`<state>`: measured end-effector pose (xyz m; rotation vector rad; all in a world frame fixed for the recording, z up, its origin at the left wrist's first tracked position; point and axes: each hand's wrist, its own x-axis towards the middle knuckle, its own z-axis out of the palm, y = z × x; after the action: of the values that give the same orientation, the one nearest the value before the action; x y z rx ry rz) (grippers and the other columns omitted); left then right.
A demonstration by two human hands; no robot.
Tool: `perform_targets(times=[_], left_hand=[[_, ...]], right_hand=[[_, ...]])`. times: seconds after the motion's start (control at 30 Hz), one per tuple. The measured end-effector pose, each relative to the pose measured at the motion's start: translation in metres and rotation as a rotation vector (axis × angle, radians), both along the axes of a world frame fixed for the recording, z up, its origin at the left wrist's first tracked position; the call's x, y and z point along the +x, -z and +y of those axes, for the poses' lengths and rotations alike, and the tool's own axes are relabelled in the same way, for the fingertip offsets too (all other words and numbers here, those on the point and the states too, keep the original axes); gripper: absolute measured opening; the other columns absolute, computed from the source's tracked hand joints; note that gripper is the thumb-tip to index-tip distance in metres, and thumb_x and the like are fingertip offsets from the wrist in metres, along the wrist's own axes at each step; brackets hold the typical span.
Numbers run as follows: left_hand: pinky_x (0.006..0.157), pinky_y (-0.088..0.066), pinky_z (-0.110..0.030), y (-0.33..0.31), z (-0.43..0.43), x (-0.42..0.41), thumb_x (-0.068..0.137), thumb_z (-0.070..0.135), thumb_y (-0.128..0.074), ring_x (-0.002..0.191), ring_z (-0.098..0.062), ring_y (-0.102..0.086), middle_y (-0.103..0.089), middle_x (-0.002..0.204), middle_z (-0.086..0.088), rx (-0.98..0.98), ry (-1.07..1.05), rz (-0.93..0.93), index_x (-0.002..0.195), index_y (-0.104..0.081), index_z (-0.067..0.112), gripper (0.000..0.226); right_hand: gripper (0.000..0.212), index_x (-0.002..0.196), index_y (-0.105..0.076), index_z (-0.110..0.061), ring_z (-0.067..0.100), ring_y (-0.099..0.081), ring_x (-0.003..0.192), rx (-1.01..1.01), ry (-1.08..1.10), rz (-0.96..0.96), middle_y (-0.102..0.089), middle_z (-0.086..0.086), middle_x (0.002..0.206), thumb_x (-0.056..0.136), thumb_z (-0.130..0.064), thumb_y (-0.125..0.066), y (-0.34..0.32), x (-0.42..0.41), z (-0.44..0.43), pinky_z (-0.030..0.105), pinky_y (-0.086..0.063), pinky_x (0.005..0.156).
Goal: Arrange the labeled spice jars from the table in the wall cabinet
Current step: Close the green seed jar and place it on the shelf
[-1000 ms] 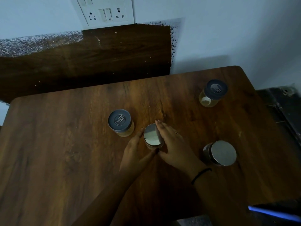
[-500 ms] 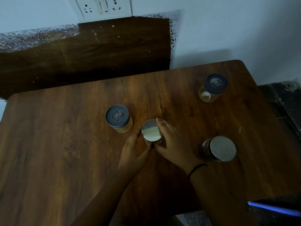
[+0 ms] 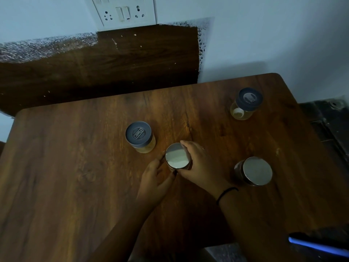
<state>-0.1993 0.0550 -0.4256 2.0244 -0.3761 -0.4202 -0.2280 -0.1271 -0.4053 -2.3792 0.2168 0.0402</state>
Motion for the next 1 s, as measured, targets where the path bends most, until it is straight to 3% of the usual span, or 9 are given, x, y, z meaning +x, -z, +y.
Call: perform_targets(times=[0.17,0.3,0.37,0.47,0.6,0.7,0.87,1.0], left_hand=[[0.106,-0.048,-0.030,-0.007,0.006,0.002,0.088,0.032,-0.068,0.130,0.003,-0.048,-0.053,0.141,0.014,-0.024,0.037,0.008,0.145,-0.045,0.022,0.062],[0.104,-0.050,-0.031,-0.018,0.008,0.001,0.086,0.037,-0.062,0.129,-0.003,-0.053,-0.058,0.138,0.011,-0.111,0.023,0.037,0.141,-0.048,0.022,0.059],[0.102,-0.050,-0.031,-0.024,0.007,-0.001,0.091,0.028,-0.059,0.128,-0.007,-0.056,-0.060,0.136,0.010,-0.165,0.004,0.059,0.140,-0.049,0.022,0.050],[0.104,-0.049,-0.030,-0.032,0.006,-0.004,0.095,0.017,-0.050,0.130,-0.006,-0.053,-0.058,0.138,0.015,-0.214,-0.040,0.058,0.140,-0.049,0.021,0.046],[0.109,-0.046,-0.043,-0.041,0.008,-0.007,0.092,0.038,-0.050,0.134,-0.010,-0.049,-0.052,0.143,0.011,-0.232,-0.073,0.027,0.144,-0.047,0.022,0.054],[0.106,-0.047,-0.049,-0.054,0.007,-0.006,0.091,0.046,-0.055,0.133,-0.009,-0.049,-0.052,0.141,0.015,-0.230,-0.078,-0.004,0.144,-0.047,0.023,0.058],[0.104,-0.047,-0.053,-0.080,0.003,-0.004,0.089,0.050,-0.065,0.132,-0.016,-0.052,-0.055,0.141,0.008,-0.290,-0.099,-0.032,0.143,-0.049,0.027,0.060],[0.100,-0.048,-0.058,-0.112,-0.001,-0.003,0.087,0.050,-0.068,0.125,-0.023,-0.058,-0.059,0.135,0.004,-0.328,-0.076,-0.088,0.142,-0.048,0.025,0.064]], right_hand=[[0.090,0.146,-0.037,-0.024,0.009,-0.044,0.129,0.038,0.021,-0.010,-0.045,-0.007,0.144,0.071,-0.046,-0.082,0.002,-0.007,-0.001,0.021,-0.044,0.099],[0.092,0.141,-0.041,-0.027,0.008,-0.050,0.123,0.069,0.040,-0.045,-0.047,-0.010,0.138,0.062,-0.061,-0.075,-0.001,-0.010,-0.005,0.029,-0.051,0.097],[0.091,0.139,-0.042,-0.029,0.006,-0.049,0.122,0.100,0.049,-0.065,-0.046,-0.012,0.136,0.061,-0.062,-0.073,-0.007,-0.009,-0.007,0.032,-0.052,0.097],[0.088,0.137,-0.047,-0.023,0.005,-0.049,0.120,0.176,0.079,-0.115,-0.049,-0.009,0.132,0.060,-0.057,-0.075,-0.021,-0.007,-0.010,0.026,-0.051,0.095],[0.079,0.134,-0.051,-0.018,0.005,-0.050,0.118,0.304,0.131,-0.192,-0.051,-0.006,0.130,0.065,-0.034,-0.086,-0.048,-0.002,-0.015,0.015,-0.049,0.090],[0.075,0.134,-0.053,-0.014,0.008,-0.053,0.122,0.446,0.137,-0.231,-0.054,-0.001,0.133,0.068,-0.022,-0.088,-0.072,0.003,-0.019,0.016,-0.052,0.088],[0.083,0.133,-0.054,-0.015,0.012,-0.058,0.121,0.556,0.098,-0.277,-0.058,0.000,0.131,0.061,-0.046,-0.081,-0.117,0.007,-0.019,0.034,-0.055,0.095],[0.083,0.132,-0.055,-0.015,0.013,-0.061,0.119,0.611,0.055,-0.316,-0.063,0.000,0.128,0.060,-0.045,-0.082,-0.152,0.011,-0.016,0.041,-0.055,0.096]])
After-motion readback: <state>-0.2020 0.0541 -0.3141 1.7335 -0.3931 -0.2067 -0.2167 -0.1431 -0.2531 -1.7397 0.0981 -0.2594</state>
